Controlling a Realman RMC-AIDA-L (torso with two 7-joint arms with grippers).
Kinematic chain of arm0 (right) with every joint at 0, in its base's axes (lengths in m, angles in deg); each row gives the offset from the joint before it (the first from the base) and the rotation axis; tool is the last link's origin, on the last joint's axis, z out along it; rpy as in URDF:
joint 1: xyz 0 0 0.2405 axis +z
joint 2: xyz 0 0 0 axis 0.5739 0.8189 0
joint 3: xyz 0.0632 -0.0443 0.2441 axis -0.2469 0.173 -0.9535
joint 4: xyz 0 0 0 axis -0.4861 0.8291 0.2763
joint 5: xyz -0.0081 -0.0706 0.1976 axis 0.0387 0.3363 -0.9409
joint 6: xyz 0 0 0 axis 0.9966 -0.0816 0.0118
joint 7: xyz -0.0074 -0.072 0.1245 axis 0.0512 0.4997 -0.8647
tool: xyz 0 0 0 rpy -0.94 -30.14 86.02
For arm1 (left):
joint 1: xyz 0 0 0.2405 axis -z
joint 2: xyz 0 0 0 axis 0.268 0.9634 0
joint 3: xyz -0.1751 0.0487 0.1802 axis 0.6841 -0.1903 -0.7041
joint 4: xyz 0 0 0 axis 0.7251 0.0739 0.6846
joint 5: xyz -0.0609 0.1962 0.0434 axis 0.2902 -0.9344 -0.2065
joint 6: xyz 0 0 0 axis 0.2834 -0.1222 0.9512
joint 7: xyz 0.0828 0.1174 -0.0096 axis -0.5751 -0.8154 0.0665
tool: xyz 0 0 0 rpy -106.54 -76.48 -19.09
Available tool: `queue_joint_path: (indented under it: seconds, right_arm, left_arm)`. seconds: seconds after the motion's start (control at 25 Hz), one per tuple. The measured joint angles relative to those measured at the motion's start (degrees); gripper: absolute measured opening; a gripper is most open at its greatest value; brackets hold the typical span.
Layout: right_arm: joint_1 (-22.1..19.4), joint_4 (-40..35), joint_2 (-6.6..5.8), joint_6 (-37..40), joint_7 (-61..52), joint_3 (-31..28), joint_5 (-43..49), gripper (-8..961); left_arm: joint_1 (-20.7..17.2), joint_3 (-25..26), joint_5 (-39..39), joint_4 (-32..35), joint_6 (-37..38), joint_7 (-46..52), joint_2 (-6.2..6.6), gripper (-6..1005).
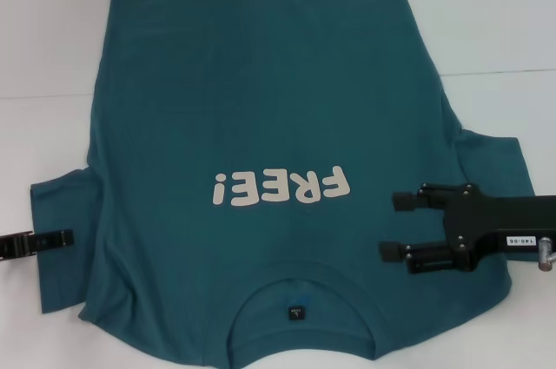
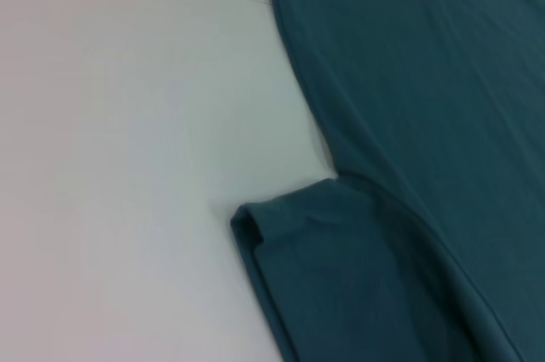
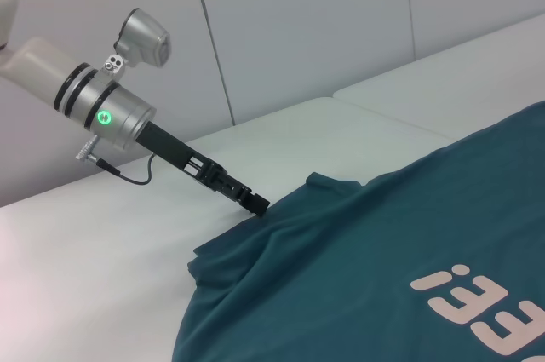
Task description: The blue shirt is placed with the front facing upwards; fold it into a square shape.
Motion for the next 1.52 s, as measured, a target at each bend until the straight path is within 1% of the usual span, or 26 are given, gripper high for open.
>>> queue_joint_path:
  seconds: [0.16, 0.68, 0.92, 1.12, 1.32, 1.52]
  right_arm:
    - [-0.01, -0.09, 0.00, -0.13, 0.00, 0.00, 0.00, 919]
    - [0.06, -0.14, 0.00, -0.95, 0.00, 0.00, 0.00, 918]
    - [0.08, -0.08, 0.00, -1.11, 0.00, 0.00, 0.00, 919]
    - [0.08, -0.01, 0.01, -1.45, 0.00, 0.00, 0.00, 918]
    - [0.08, -0.11, 0.00, -1.52, 0.00, 0.00, 0.00, 919]
    - [0.14, -0.12, 0.00, -1.53, 0.00, -0.06, 0.00, 918]
  left_arm:
    - [0.28, 0.01, -0.15, 0.04, 0.18, 0.60, -0.03, 873]
    - [1.69, -0.09, 0.20, 0.72, 2.40, 1.07, -0.18, 850]
    - [2.05, -0.06, -0.03, 1.19, 0.64, 0.46, -0.18, 611]
    - [3.26, -0.11, -0.18, 4.80, -2.48, -0.68, 0.46, 404]
    - [4.18, -0.60, -0.27, 5.40, -2.94, -2.01, 0.43, 166]
    - [3.79, -0.01, -0.26, 3.03, -1.97, -1.32, 0.11, 28]
